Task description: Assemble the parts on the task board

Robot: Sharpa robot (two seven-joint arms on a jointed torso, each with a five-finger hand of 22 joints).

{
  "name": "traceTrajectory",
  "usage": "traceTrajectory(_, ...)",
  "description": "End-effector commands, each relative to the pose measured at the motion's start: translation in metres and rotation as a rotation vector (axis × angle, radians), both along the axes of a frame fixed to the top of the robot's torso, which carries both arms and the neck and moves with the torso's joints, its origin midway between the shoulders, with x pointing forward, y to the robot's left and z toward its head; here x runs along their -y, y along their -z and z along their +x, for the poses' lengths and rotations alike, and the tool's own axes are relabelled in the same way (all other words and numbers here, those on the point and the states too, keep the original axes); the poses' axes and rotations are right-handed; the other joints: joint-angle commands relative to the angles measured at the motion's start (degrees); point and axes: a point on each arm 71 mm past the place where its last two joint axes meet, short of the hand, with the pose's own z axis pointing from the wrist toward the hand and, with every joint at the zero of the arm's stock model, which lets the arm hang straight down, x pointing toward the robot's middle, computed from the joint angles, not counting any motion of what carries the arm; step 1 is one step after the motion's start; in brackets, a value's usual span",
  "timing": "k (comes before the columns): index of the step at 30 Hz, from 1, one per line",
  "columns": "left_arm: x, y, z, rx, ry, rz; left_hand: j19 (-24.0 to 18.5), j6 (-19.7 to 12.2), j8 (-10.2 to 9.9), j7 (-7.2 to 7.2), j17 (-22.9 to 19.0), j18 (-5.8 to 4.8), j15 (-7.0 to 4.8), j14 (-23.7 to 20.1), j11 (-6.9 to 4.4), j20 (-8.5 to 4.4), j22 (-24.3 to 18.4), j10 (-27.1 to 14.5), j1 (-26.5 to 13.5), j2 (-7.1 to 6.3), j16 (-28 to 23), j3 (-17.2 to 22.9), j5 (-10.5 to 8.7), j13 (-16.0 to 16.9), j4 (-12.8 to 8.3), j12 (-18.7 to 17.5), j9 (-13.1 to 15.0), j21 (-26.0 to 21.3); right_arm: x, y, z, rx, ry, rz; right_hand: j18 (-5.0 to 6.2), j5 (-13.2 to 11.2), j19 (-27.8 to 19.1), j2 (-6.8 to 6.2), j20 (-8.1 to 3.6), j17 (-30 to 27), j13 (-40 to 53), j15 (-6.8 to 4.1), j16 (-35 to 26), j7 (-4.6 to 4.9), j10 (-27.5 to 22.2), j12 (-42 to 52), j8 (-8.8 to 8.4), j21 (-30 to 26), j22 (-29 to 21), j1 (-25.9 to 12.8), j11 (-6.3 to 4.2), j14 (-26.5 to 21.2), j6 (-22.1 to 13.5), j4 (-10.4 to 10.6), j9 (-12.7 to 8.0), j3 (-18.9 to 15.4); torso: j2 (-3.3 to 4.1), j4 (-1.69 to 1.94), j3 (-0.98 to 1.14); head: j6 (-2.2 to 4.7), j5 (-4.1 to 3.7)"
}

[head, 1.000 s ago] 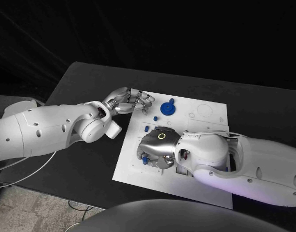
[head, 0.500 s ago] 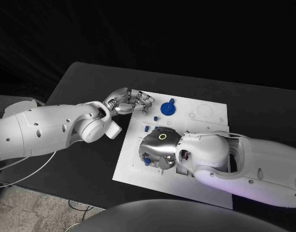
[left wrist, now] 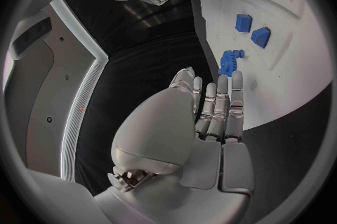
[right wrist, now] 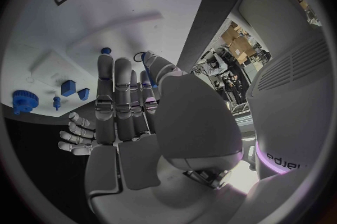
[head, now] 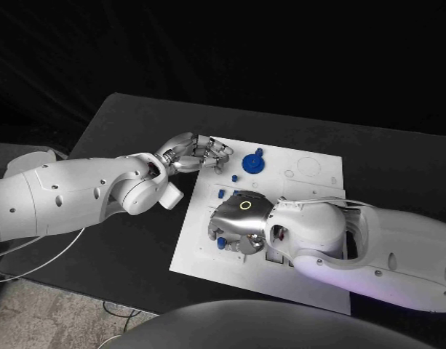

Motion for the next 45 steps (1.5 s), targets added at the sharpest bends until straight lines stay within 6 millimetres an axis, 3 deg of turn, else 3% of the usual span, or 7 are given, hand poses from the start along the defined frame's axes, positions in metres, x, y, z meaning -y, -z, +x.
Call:
traceTrajectory(1,0.0023,0.0003,-0.0010,-0.010,0.018,-0.009,-0.2,-0.1,0.3,0.22,-0.1,0.83,0.38,-0.1,0.43,0.34,1.0,0.1,0.2,0.58,0.3,0.2,0.21,-0.1,0.2,0.4,-0.1,-0.2,-0.0002,-0.0004,-0.0001,0.003,0.000,0.011,0.98,-0.5,0.1,0.15,0.44,0.0,0.3,0.06,0.3,0.14,-0.9,0.4,-0.31,-0.4,0.9,-0.5,0.10,-0.5,-0.8,0.0,0.1,-0.6,0.03,0.02,0.00,0.00,0.05)
traceTrajectory(9,0.0023,0.0007,-0.0010,-0.013,0.018,-0.007,-0.2,-0.1,0.3,0.24,-0.1,0.82,0.39,0.0,0.45,0.35,1.0,0.1,0.2,0.57,0.4,0.2,0.21,-0.1,0.2,0.4,-0.1,-0.2,-0.0004,0.0002,-0.0006,-0.011,-0.001,0.007,1.03,-2.2,0.3,-0.14,0.78,-0.1,1.6,0.35,0.6,0.38,-3.7,2.4,-1.10,-1.5,0.8,-0.7,0.39,-0.9,-4.9,0.9,-0.5,-2.1,0.03,0.01,0.00,0.00,0.00)
traceTrajectory(21,0.0025,0.0011,-0.0011,-0.017,0.019,-0.006,-0.2,-0.1,0.3,0.25,-0.1,0.82,0.40,0.0,0.45,0.36,1.0,0.1,0.2,0.57,0.4,0.2,0.22,-0.1,0.2,0.4,-0.1,-0.2,-0.0019,-0.0007,-0.0024,-0.027,-0.009,0.022,1.08,-3.2,0.6,0.17,0.88,-0.1,2.5,0.37,0.9,0.56,-4.4,4.1,0.25,-2.3,0.8,-0.9,0.30,-0.9,-3.3,1.9,0.0,-3.1,0.04,0.01,0.01,0.00,-0.04)
traceTrajectory(24,0.0026,0.0011,-0.0011,-0.018,0.019,-0.006,-0.2,-0.1,0.3,0.25,-0.1,0.82,0.40,0.0,0.45,0.36,1.0,0.1,0.2,0.57,0.4,0.2,0.22,-0.1,0.2,0.4,-0.1,-0.2,-0.0023,-0.0008,-0.0026,-0.029,-0.010,0.024,1.10,-2.6,0.8,0.39,0.84,-0.1,2.8,0.30,1.0,0.45,-4.5,4.7,0.89,-2.5,0.8,-0.5,0.23,-0.9,-2.4,1.9,0.3,-3.1,0.06,0.01,0.03,0.00,-0.06)
traceTrajectory(29,0.0027,0.0013,-0.0011,-0.019,0.020,-0.005,-0.3,-0.1,0.4,0.26,-0.1,0.81,0.41,-0.1,0.48,0.37,1.0,0.1,0.3,0.57,0.4,0.2,0.24,-0.1,0.1,0.4,-0.1,-0.3,-0.0024,-0.0005,-0.0024,-0.030,-0.008,0.023,1.10,1.7,1.2,1.13,0.64,-0.2,3.0,0.12,1.2,0.02,-4.5,5.7,3.25,-2.9,1.0,1.0,0.14,-1.0,0.8,1.2,1.7,-2.5,0.01,0.02,0.00,0.00,-0.07)
traceTrajectory(35,0.0029,0.0015,-0.0012,-0.021,0.021,-0.005,-0.3,-0.1,0.4,0.28,-0.1,0.80,0.43,-0.1,0.49,0.37,1.0,0.1,0.3,0.59,0.4,0.2,0.25,-0.2,0.1,0.4,-0.1,-0.3,-0.0020,-0.0005,-0.0020,-0.029,-0.005,0.026,1.09,3.7,1.4,1.88,0.47,-0.2,2.9,-0.04,1.3,-0.24,-4.2,6.0,5.28,-3.0,1.3,1.3,0.00,-1.0,3.3,1.0,3.1,-2.0,0.04,0.02,0.02,0.00,-0.01)
traceTrajectory(45,0.0029,0.0020,-0.0014,-0.027,0.023,-0.002,-0.3,-0.1,0.4,0.29,-0.1,0.80,0.44,-0.1,0.51,0.38,1.0,0.1,0.3,0.63,0.4,0.2,0.27,-0.2,0.1,0.4,-0.1,-0.3,-0.0009,-0.0001,-0.0008,-0.025,0.004,0.025,1.09,6.2,1.6,2.35,0.22,-0.3,2.4,-0.27,1.5,-0.01,-3.5,6.0,6.54,-2.9,1.4,1.7,-0.23,-1.0,4.5,0.4,4.4,-1.2,0.05,0.01,0.02,0.00,0.07)
